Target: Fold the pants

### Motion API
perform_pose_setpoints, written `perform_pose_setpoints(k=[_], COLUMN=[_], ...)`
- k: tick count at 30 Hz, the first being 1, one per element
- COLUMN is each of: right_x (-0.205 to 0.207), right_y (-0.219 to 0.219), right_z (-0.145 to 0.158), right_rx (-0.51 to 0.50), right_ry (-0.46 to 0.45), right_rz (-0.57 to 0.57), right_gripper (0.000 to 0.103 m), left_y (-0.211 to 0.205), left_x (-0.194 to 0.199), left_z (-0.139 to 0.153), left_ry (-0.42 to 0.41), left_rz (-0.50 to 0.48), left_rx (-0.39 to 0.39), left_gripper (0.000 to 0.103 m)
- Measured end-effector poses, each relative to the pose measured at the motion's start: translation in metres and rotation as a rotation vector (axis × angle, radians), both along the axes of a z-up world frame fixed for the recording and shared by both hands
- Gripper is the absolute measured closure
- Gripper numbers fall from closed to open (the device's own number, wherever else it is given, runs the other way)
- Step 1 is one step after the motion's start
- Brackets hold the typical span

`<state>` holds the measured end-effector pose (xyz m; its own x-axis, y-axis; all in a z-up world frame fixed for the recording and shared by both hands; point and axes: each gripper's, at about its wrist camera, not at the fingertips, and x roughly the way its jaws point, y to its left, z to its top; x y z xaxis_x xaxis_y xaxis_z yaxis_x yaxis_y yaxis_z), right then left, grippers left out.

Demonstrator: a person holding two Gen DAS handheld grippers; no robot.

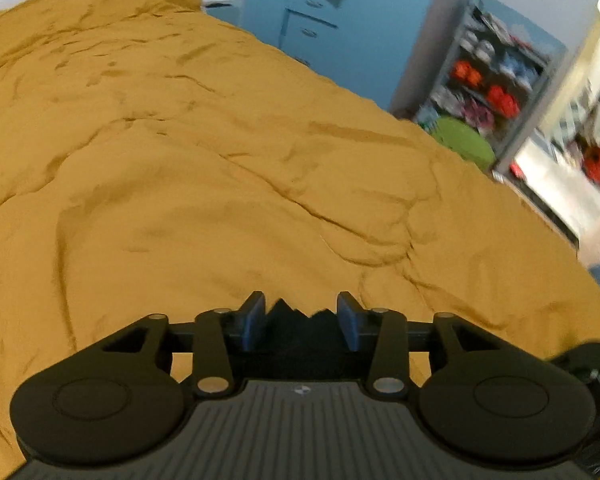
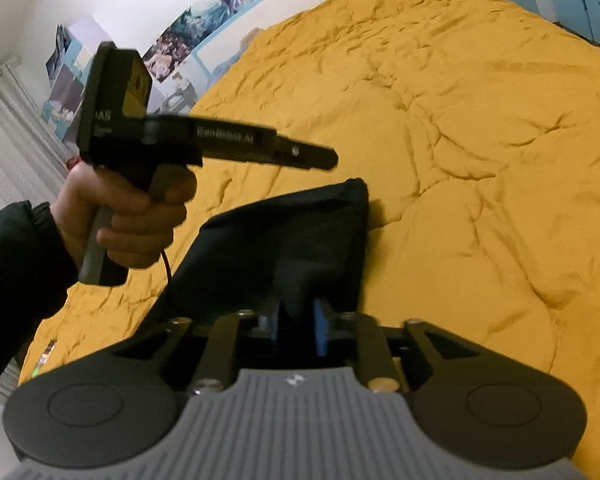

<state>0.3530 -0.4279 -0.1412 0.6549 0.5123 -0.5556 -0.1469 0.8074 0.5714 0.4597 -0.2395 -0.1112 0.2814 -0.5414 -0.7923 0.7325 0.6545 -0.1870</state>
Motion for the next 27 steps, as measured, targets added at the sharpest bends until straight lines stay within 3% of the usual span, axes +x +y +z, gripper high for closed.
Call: perform_pose_setpoints(k=[4,5,6,7,9,12,16,21,24,27], right_x=[-0.001,-0.001,-0.002,-0.002,-0.001,-0.001,-0.005,-0.005,-0.004,-0.004], right_y=[-0.001,-0.001,-0.001,-0.001,-0.002,-0.001,0.002,0.005,0.005,0.003], right_z=[0.000,0.000,0.000,0.000,-0.001,-0.002,0.005,0.001,-0.003,-0.004], right_rx=[0.005,0.002,0.001,0.002,0.003,0.017,-0.011,-0.062,-0.083,-0.080], right_ry=[0.003,0.002,0.002,0.002,0.005,0.003,-0.024,0.009,0.028,0.037], right_rz=[-0.005,-0.004,-0.005,-0.005,-0.007,0.003,0.022,0.045,0.056,0.064], right_gripper=[0.079,0.079,0.079,0.079,0.087,0.099,0.100,0.101,0.100,0.099], left_y=[-0.021,-0.026,-0.029,-0.032,-0.035,-0.029,-0.011,-0.015,-0.011,0.010], left_x=[-0.008,-0.009,-0.010,-0.012,-0.016,-0.014,0.002,0.003,0.012,0.019], left_z=[-0.011,-0.017,-0.019,-0.022,-0.020,-0.013,-0.004,-0.013,-0.014,-0.002], left_ry=[-0.030,-0.030,-0.020,-0.013,-0.040,-0.066,-0.016,-0.040,-0.057,-0.066], left_rz=[-0.071,-0.091,-0.109,-0.129,-0.142,-0.102,0.008,0.058,0.169,0.276], left_rx=[0.101,0.134,0.154,0.164,0.182,0.142,0.028,0.042,0.048,-0.012], left_gripper=[0.054,0.061,0.084,0.099,0.101,0.102,0.103,0.103,0.103,0.103])
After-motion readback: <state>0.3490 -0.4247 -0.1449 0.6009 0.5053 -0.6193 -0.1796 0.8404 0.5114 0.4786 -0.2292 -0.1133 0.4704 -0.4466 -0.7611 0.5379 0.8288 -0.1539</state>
